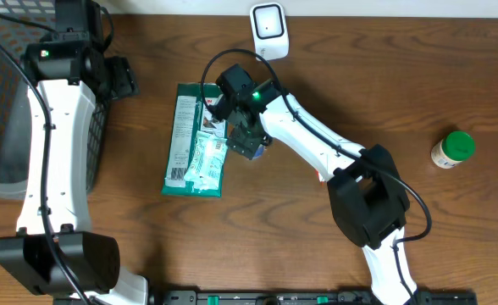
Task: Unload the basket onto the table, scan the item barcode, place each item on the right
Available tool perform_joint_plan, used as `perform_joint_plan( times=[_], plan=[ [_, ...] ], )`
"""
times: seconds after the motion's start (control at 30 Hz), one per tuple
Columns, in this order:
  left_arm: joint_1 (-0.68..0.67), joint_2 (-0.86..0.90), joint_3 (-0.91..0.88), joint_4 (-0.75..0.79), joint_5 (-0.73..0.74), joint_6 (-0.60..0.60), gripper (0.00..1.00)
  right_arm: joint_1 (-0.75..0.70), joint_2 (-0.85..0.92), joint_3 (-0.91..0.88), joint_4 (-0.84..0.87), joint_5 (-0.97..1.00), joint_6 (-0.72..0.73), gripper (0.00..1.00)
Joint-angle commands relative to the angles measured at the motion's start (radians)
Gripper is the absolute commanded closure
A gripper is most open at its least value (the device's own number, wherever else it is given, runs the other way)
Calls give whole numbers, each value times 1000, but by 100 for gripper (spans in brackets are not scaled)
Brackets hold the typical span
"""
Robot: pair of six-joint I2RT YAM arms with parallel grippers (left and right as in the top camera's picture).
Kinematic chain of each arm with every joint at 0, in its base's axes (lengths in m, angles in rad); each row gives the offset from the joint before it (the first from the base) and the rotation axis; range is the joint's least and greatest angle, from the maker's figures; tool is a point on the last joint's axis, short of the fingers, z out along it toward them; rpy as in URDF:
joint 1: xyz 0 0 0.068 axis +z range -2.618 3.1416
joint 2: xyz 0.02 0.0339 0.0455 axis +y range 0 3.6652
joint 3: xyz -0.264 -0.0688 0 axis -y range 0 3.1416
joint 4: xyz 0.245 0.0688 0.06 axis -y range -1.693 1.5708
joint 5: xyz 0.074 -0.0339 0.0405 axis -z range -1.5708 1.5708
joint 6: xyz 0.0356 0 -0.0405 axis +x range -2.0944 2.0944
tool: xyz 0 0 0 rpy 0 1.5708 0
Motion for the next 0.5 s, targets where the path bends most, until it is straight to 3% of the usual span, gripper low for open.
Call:
perform_joint_plan(
  times=[0.0, 0.27, 0.37, 0.47],
  plan=[
    [10, 11, -6, -2, -27, 17, 22, 8, -11, 5, -13, -5, 11, 22],
    [10, 11, -6, -2, -27, 17, 22, 4, -66, 5, -22, 2, 86, 27],
    [10, 11, -6, -2, -27, 17, 22, -2, -92, 5, -36, 3, 151, 36],
    [10, 11, -6, -2, -27, 17, 22, -12, -135, 6, -60, 2, 234, 50]
  ],
)
